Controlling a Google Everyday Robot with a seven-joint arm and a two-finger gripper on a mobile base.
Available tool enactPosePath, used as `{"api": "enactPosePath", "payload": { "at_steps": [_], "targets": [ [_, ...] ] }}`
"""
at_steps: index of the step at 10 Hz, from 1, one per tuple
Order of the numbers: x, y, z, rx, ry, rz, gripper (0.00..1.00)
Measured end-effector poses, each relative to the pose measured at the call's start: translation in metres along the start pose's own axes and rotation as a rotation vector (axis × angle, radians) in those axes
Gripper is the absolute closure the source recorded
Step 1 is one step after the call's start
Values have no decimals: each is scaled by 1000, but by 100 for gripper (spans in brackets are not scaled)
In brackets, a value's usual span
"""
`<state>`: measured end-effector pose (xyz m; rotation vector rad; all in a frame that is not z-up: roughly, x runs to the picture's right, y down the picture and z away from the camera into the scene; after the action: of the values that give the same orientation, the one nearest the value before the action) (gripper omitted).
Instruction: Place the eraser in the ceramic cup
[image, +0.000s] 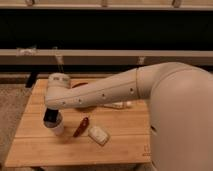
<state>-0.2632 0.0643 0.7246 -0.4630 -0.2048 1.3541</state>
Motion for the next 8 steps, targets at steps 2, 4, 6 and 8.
{"api": "enactPosePath", "payload": {
  "at_steps": [2,4,6,8],
  "targets": [
    [1,1,-4,1,-13,1,20],
    [1,4,-8,1,-28,1,20],
    [-1,4,-13,4,-43,-1,20],
    [-4,6,-17,4,-58,-7,20]
  ]
}}
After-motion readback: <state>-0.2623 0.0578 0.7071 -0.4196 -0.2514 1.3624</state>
